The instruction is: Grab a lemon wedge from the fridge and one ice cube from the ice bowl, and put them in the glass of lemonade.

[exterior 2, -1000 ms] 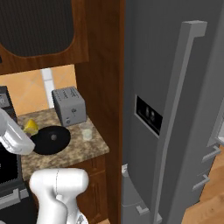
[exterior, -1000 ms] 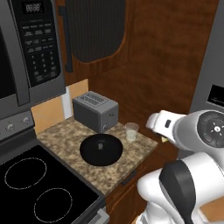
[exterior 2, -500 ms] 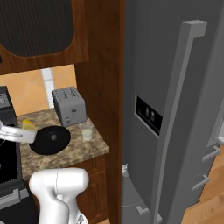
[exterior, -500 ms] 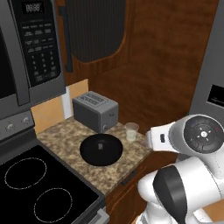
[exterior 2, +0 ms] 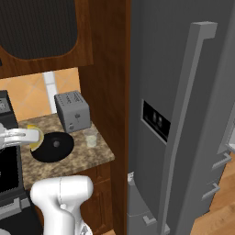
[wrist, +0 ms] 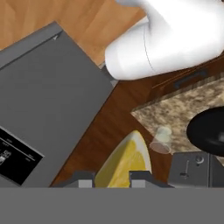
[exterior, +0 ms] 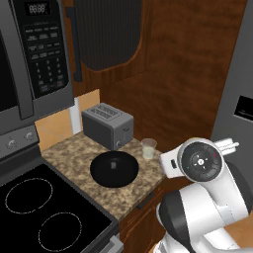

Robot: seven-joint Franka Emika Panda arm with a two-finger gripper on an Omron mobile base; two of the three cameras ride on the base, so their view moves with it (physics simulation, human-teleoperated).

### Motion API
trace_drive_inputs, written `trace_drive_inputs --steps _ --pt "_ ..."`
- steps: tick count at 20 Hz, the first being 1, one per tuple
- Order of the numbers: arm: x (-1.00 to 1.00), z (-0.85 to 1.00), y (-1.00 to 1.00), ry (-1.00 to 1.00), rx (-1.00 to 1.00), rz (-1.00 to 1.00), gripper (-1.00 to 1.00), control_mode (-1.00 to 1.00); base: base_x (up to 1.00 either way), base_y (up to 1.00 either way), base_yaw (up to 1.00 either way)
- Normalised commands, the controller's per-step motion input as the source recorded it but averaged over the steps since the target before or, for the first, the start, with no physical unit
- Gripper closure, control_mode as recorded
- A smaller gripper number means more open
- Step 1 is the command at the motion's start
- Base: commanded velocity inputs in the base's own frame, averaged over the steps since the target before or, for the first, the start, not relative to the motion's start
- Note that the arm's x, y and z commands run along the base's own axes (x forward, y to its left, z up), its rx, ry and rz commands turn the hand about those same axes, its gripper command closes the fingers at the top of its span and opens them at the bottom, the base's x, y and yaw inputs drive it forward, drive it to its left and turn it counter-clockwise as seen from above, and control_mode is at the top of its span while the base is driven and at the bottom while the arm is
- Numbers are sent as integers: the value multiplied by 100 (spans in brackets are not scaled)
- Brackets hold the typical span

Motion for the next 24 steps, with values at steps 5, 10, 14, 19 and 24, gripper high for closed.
trace_drive_inputs --steps 5,10,14,19,24 --pt "32 -20 -4 -16 0 0 100 -100 0 0 0" --pt "40 -25 0 -11 0 -6 100 -100 0 0 0" --pt "45 -18 -1 -2 4 -7 100 -100 0 0 0" --pt "41 -19 -1 0 9 -6 100 -100 0 0 0" --pt "27 -21 0 -12 11 -6 100 -100 0 0 0"
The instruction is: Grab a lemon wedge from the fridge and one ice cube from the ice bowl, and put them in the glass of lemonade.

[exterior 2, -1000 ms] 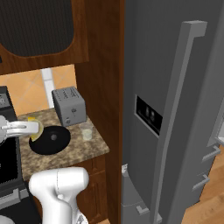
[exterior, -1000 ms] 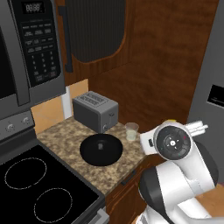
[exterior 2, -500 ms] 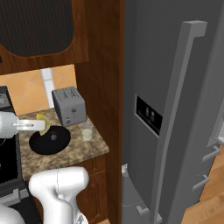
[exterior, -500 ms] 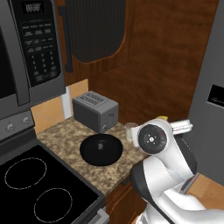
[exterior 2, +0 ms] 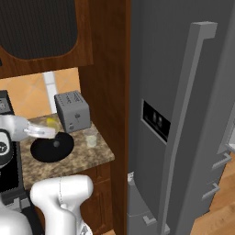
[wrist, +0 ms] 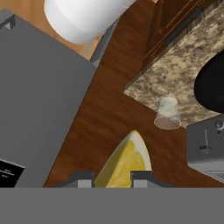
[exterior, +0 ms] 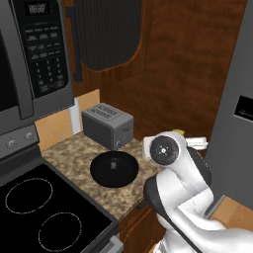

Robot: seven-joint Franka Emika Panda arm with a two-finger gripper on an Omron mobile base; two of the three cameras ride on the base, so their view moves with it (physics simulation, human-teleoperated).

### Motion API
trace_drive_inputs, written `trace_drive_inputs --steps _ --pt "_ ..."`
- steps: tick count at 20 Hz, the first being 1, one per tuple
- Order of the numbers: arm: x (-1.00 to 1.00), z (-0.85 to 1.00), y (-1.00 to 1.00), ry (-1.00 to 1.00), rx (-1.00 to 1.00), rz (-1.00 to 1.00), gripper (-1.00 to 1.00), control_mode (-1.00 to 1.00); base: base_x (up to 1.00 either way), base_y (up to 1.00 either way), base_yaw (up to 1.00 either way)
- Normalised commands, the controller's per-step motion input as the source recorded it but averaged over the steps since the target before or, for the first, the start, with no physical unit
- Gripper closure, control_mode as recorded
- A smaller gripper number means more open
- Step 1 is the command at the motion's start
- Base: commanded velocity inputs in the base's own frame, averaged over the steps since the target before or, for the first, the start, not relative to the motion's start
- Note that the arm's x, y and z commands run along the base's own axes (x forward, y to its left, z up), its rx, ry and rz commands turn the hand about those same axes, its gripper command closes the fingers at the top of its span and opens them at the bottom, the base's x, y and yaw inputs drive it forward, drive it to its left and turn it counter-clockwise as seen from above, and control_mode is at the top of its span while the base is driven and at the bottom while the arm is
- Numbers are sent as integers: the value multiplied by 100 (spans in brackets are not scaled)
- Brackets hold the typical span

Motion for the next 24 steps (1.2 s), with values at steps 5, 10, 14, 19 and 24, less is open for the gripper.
trace_drive_inputs --steps 5,10,14,19,24 --pt "25 -10 0 -7 11 -12 100 -100 0 0 0" --pt "14 0 0 17 12 -16 100 -100 0 0 0" --pt "23 0 0 31 4 -12 100 -100 0 0 0" --pt "19 -11 0 8 0 -4 100 -100 0 0 0" --pt "9 -37 0 -9 -5 -3 100 -100 0 0 0"
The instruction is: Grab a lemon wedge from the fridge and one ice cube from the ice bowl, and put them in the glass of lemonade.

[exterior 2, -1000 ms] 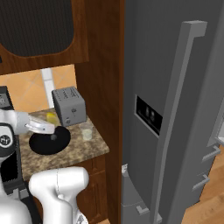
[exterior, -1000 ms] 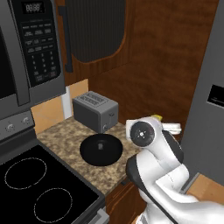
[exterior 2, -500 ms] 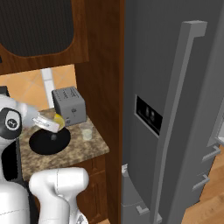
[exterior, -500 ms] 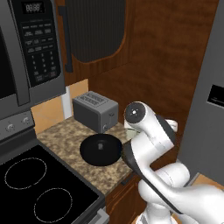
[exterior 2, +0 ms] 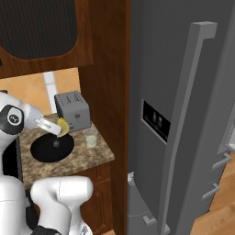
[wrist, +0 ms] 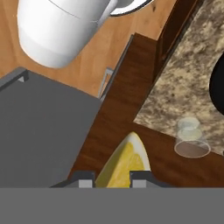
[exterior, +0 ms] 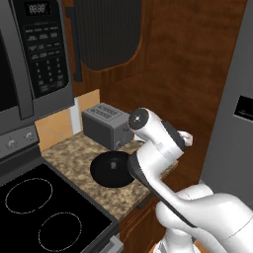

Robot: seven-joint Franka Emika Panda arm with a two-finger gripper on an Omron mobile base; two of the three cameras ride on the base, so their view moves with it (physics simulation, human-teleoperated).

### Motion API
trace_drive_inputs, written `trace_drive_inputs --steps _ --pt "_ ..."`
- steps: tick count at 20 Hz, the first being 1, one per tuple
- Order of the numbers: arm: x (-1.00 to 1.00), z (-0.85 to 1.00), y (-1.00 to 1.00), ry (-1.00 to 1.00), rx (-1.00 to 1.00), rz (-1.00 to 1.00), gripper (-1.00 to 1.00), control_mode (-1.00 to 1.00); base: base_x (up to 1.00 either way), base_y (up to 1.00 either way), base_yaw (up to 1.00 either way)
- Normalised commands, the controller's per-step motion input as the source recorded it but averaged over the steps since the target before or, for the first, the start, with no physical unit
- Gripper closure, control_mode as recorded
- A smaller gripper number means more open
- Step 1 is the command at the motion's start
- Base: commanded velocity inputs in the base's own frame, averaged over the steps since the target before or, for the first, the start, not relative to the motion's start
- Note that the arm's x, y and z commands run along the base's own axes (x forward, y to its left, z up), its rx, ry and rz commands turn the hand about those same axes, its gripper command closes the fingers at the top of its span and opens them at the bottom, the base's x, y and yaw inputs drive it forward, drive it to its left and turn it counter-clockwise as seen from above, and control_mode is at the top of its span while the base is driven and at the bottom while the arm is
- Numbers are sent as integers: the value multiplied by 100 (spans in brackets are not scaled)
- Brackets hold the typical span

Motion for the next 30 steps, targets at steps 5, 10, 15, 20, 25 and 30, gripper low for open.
trace_drive_inputs --steps 5,10,15,20,25,30 --pt "4 -15 -3 -6 -3 -3 100 -100 0 0 0" --pt "12 0 -5 0 0 -3 100 -100 0 0 0" --pt "30 -3 0 0 0 -3 100 -100 0 0 0" --pt "33 -11 0 0 0 -3 100 -100 0 0 0" --pt "12 -13 0 0 -5 -3 100 -100 0 0 0" --pt "7 -3 0 0 -5 -2 100 -100 0 0 0"
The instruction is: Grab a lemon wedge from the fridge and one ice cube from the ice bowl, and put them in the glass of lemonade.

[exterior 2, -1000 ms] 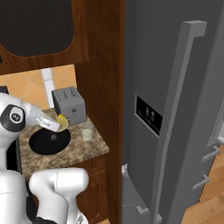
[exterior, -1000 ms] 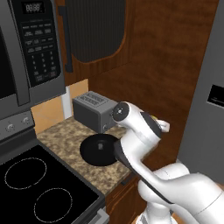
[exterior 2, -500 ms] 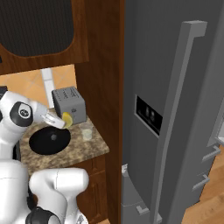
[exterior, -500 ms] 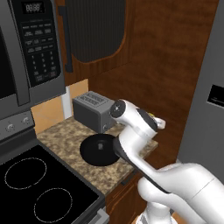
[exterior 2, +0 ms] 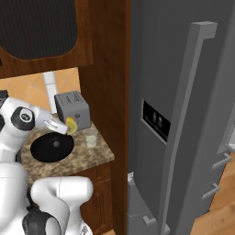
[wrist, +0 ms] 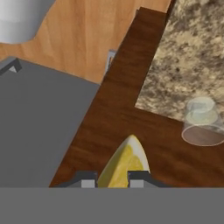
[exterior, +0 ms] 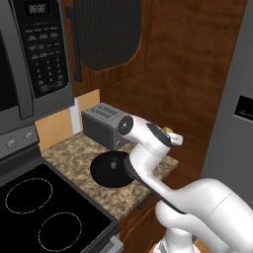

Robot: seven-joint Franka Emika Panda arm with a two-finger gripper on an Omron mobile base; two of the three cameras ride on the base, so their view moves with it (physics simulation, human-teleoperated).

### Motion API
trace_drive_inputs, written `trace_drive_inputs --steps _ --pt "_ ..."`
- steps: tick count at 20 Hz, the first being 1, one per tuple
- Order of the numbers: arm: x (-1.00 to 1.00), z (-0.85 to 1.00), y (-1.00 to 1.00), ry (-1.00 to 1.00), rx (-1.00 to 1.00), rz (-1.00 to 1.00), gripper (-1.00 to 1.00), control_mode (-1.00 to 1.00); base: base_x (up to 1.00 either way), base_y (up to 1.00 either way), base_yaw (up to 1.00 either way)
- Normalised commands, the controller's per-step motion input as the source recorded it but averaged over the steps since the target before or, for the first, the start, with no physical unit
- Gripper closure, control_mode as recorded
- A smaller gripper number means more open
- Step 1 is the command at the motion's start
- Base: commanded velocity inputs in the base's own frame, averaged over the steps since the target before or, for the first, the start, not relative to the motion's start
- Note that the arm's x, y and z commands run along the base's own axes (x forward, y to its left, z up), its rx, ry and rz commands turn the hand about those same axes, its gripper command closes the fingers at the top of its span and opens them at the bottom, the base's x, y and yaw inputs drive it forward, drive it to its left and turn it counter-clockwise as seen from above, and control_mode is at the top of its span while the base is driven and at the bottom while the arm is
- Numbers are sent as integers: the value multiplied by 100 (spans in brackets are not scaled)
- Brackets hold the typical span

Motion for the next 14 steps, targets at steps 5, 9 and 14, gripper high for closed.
trace_drive_inputs --steps 5,9,14 --pt "16 -4 -1 0 -2 -1 100 -100 0 0 0" --pt "21 -15 -7 0 -1 0 100 -100 0 0 0" --pt "16 -27 -4 0 -1 0 100 -100 0 0 0"
